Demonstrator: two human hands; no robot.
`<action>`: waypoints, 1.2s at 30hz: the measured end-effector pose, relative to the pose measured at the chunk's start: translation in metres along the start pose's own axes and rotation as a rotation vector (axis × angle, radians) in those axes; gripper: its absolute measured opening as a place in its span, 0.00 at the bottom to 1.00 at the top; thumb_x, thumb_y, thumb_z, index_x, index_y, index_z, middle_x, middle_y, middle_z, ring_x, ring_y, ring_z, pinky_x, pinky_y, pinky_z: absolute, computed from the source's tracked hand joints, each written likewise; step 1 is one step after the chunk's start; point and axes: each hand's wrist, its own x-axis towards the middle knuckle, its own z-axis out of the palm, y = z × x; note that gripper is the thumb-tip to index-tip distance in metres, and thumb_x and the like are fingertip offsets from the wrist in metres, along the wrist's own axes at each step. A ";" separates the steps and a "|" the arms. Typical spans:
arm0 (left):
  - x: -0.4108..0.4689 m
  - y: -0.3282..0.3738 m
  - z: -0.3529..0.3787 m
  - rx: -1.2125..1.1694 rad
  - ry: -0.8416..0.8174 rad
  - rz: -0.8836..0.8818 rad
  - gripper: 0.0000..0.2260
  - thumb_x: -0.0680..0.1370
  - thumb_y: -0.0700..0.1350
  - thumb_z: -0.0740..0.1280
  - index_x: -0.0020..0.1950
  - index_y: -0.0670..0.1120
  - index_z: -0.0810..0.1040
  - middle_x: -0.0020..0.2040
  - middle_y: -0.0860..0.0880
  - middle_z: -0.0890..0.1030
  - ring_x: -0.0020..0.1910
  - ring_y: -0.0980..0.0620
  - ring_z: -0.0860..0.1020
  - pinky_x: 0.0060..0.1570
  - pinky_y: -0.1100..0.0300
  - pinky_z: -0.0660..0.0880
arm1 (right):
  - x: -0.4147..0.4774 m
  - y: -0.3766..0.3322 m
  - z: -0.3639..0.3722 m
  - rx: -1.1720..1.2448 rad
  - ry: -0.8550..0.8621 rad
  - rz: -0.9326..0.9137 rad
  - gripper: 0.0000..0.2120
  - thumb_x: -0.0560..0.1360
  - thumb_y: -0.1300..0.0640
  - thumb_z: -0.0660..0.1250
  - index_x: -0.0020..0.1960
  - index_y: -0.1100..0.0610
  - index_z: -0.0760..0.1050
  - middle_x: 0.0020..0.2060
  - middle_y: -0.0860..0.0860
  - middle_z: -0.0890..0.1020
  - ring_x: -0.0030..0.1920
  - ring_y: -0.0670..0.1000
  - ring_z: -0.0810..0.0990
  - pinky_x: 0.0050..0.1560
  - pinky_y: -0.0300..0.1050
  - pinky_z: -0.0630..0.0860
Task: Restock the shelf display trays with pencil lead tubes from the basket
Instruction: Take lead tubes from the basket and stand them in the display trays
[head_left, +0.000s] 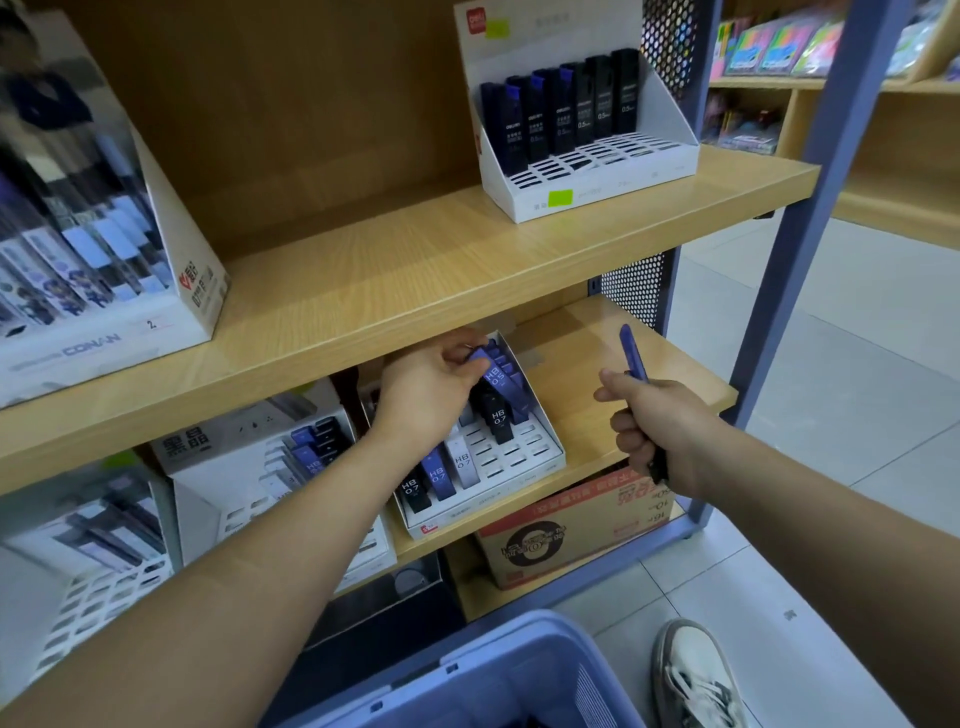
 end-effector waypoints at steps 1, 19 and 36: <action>0.000 0.000 0.005 0.046 -0.014 0.048 0.08 0.76 0.44 0.70 0.54 0.52 0.81 0.43 0.59 0.79 0.40 0.65 0.76 0.44 0.75 0.71 | 0.000 -0.001 0.000 0.028 -0.012 0.027 0.13 0.79 0.45 0.64 0.52 0.56 0.76 0.28 0.49 0.67 0.23 0.45 0.62 0.20 0.35 0.57; 0.007 -0.019 0.022 0.085 -0.021 0.094 0.09 0.73 0.41 0.73 0.45 0.55 0.79 0.39 0.56 0.79 0.38 0.58 0.77 0.44 0.70 0.75 | 0.004 0.002 0.001 0.131 -0.155 0.035 0.14 0.80 0.63 0.61 0.64 0.65 0.70 0.32 0.54 0.75 0.28 0.48 0.71 0.23 0.37 0.65; -0.002 0.006 0.013 -0.368 -0.255 -0.151 0.04 0.74 0.37 0.71 0.48 0.44 0.81 0.41 0.44 0.83 0.36 0.53 0.80 0.42 0.64 0.80 | 0.003 0.008 0.006 -0.145 -0.325 -0.125 0.09 0.76 0.55 0.71 0.50 0.59 0.74 0.36 0.52 0.84 0.26 0.45 0.63 0.22 0.35 0.60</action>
